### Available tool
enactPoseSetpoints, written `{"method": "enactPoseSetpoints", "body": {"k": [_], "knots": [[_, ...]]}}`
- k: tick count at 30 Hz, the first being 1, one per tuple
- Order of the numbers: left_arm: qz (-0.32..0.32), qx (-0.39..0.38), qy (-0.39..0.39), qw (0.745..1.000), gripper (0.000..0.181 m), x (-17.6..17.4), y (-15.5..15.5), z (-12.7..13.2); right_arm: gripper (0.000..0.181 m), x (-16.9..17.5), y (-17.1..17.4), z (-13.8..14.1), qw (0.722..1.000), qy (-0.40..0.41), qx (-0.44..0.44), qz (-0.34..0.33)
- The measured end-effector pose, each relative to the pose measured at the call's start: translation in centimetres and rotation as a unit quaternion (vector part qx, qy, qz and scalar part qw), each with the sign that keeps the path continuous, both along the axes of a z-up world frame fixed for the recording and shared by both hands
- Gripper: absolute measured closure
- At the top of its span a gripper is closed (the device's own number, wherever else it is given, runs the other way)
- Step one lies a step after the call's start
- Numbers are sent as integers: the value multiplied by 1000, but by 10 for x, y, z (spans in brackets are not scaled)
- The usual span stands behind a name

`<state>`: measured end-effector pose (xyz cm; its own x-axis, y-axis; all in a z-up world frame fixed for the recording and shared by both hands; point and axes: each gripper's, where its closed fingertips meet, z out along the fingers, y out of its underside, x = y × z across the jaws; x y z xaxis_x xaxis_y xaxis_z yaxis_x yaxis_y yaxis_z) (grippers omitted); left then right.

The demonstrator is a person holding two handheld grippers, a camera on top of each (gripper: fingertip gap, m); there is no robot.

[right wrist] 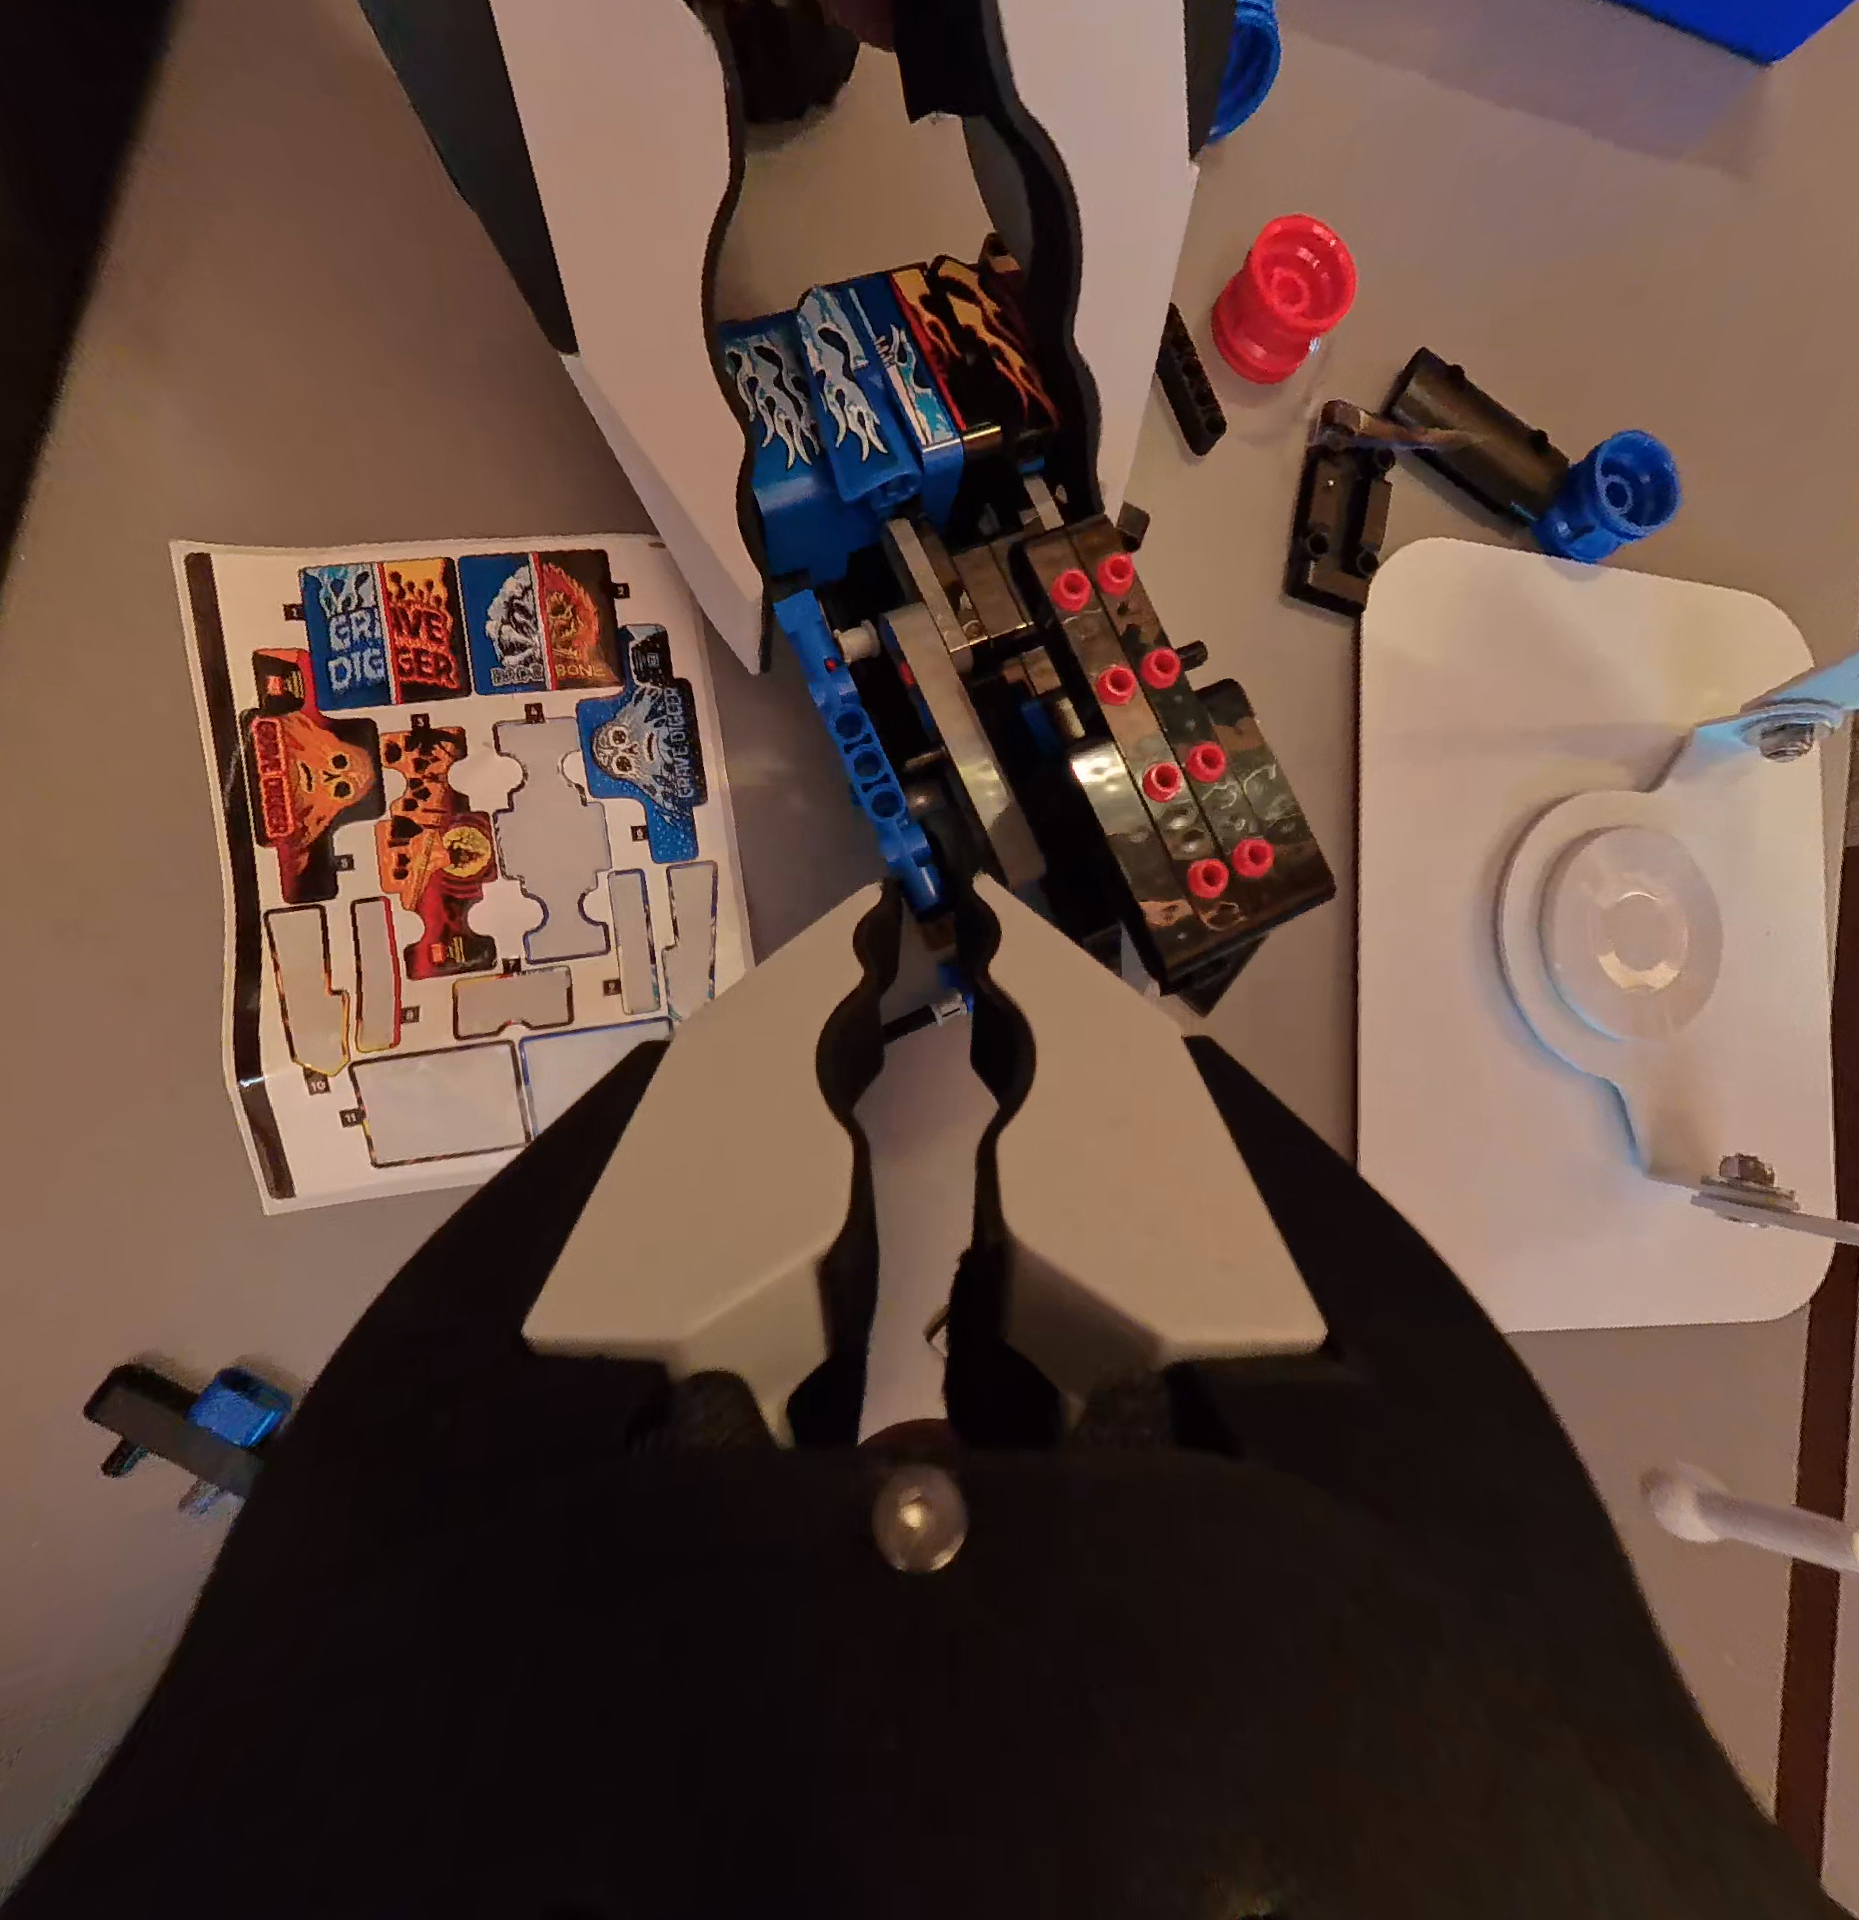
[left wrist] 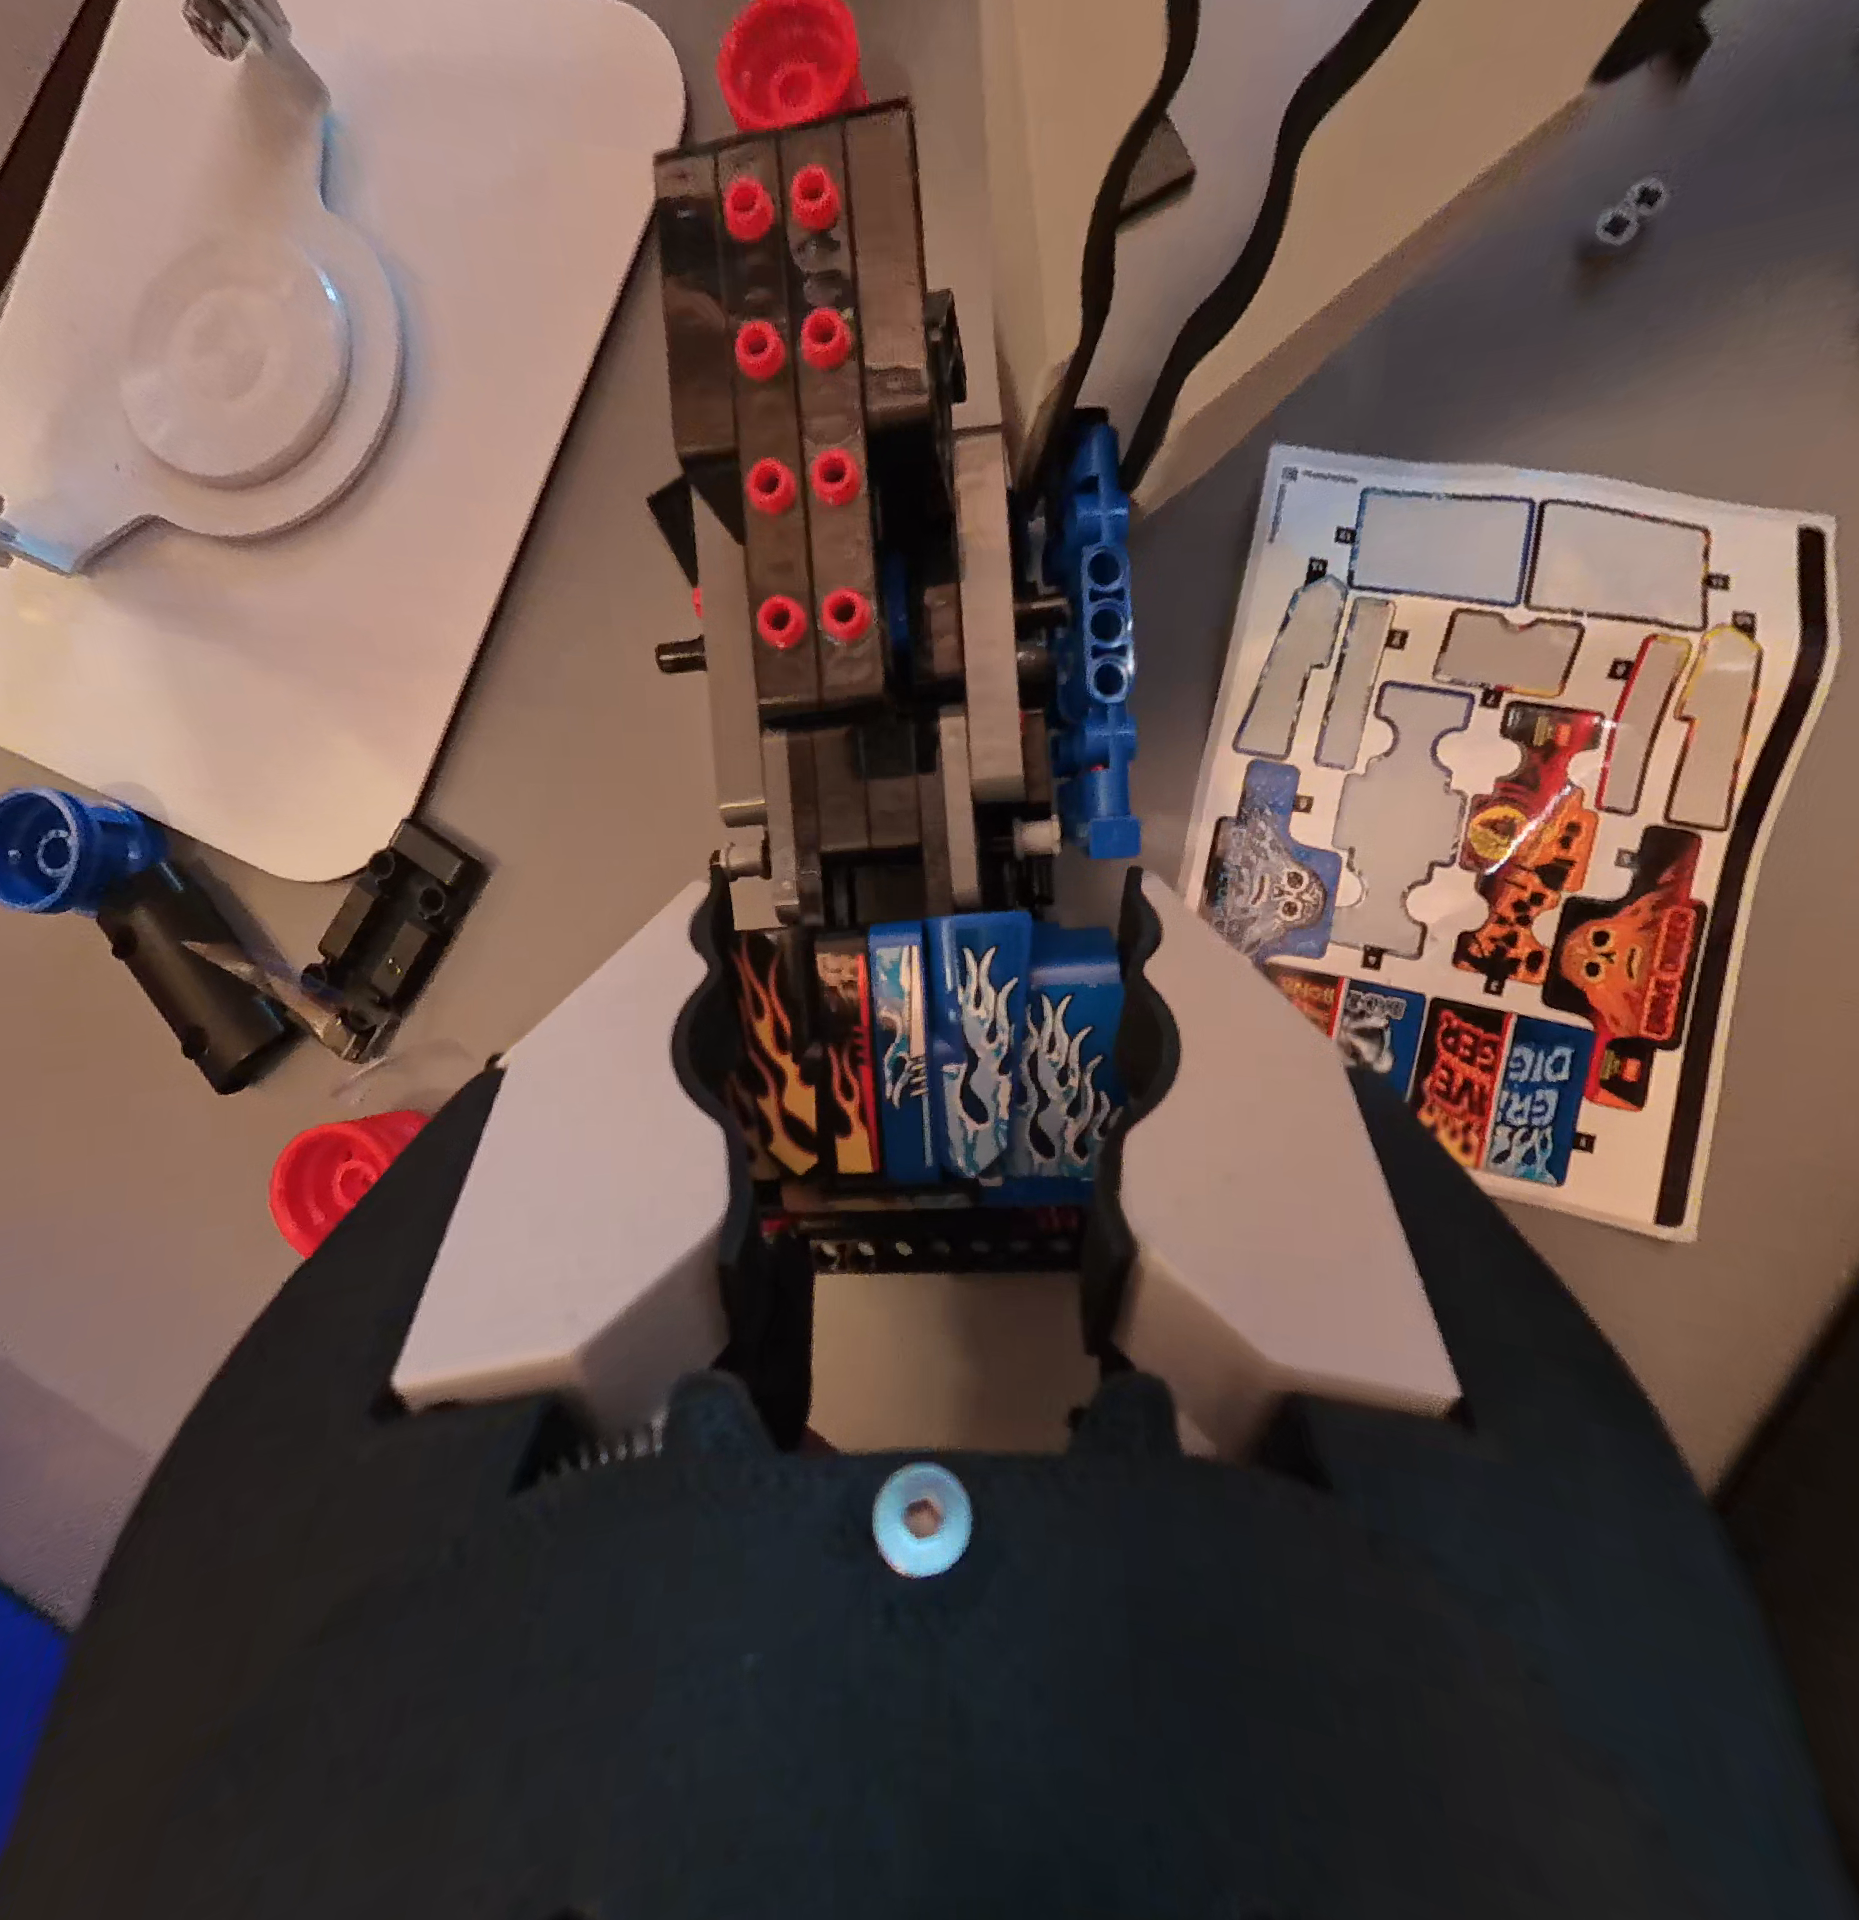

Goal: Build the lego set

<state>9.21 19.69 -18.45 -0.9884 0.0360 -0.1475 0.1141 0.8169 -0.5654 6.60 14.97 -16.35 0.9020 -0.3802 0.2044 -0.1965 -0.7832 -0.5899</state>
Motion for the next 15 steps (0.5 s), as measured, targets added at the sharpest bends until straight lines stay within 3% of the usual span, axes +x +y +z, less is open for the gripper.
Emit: {"method": "enactPoseSetpoints", "body": {"k": [15], "knots": [[-17, -31, 27, 999, 106, -1, 0, 4, 176, -10, -4, 4, 999, 24, 31, 24]]}}
